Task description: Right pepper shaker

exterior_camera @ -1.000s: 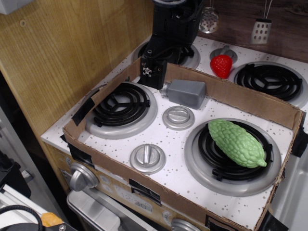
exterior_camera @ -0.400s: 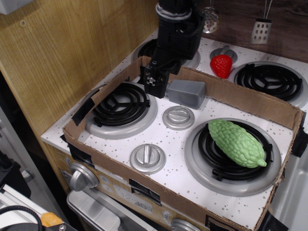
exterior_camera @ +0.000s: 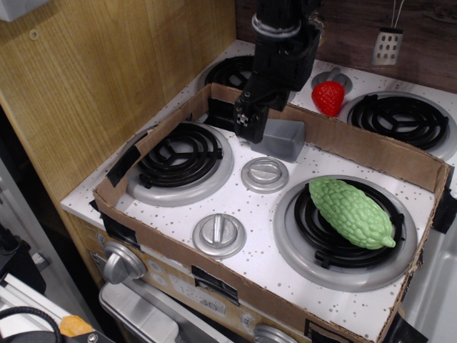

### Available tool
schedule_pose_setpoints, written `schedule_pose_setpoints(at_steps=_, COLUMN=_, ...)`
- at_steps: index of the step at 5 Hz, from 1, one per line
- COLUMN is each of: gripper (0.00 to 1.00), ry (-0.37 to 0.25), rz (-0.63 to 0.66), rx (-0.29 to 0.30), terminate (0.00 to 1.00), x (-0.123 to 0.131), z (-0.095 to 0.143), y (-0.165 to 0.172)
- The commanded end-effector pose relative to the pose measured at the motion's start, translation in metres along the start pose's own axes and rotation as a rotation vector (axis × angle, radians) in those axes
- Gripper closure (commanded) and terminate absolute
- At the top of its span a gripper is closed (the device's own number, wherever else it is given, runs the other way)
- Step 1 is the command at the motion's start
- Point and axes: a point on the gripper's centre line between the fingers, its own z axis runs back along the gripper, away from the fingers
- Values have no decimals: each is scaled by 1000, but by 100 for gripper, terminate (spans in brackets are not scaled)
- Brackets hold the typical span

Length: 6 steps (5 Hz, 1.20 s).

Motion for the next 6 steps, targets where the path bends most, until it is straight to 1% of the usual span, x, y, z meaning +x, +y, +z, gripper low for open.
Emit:
schedule_pose_setpoints(at_steps=1, gripper=0, ry=-15, rz=-63, rx=116, terminate=0, x=-6, z=-9, y=33)
schedule_pose_setpoints(at_steps=3, gripper=0, ry=-38, rz=-80, rx=138, terminate=0, x=-11, z=-21, y=47)
schedule_pose_setpoints(at_steps=5, gripper=0, ry=-58, rz=-75, rx=150, terminate=0, x=-13, z=-32, y=46)
schedule_pose_setpoints(at_steps=6, gripper=0, ry=-75, rz=-75, rx=143, terminate=0, x=-15, z=-38, y=47)
